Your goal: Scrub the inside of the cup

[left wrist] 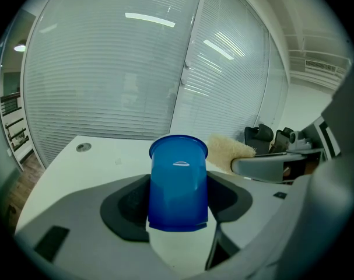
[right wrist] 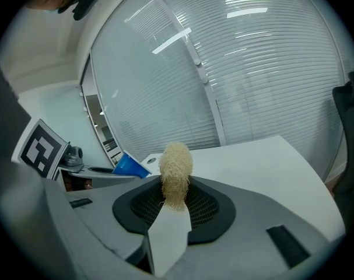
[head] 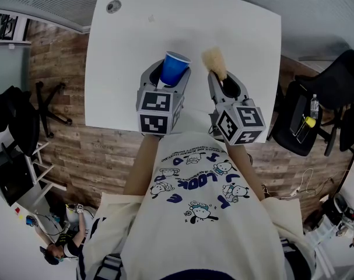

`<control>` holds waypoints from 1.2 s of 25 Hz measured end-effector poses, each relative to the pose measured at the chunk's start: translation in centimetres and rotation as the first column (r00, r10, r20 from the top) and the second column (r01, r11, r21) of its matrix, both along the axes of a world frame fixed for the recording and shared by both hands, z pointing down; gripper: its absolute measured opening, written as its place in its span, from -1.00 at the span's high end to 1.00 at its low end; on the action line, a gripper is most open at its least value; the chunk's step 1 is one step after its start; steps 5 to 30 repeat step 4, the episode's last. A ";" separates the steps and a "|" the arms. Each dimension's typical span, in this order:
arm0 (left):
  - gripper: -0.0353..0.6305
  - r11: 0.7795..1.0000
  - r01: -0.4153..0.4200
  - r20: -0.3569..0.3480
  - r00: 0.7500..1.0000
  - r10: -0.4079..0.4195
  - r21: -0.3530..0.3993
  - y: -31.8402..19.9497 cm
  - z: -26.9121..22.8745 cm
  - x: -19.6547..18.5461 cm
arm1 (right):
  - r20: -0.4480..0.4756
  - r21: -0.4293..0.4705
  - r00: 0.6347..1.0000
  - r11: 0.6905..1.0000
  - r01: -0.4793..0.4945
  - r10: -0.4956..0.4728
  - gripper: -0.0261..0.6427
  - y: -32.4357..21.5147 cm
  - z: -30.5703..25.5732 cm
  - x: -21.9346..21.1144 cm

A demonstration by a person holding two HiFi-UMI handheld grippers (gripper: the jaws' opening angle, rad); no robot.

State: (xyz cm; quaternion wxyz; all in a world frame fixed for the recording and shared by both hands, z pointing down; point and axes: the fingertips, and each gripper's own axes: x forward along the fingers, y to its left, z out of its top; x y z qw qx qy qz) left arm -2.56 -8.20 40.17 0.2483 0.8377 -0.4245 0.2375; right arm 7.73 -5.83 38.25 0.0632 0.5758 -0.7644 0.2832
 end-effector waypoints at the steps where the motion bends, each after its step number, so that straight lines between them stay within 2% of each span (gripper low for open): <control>1: 0.00 1.000 0.000 0.001 1.000 0.000 0.001 0.0 0.0 0.0 | -0.001 0.000 1.000 1.000 0.000 0.000 0.60 0.0 0.0 0.0; 30: 0.00 1.000 0.003 0.001 1.000 -0.003 0.000 -0.1 0.0 -0.1 | -0.001 -0.002 1.000 1.000 0.001 -0.001 0.60 -0.1 0.1 0.0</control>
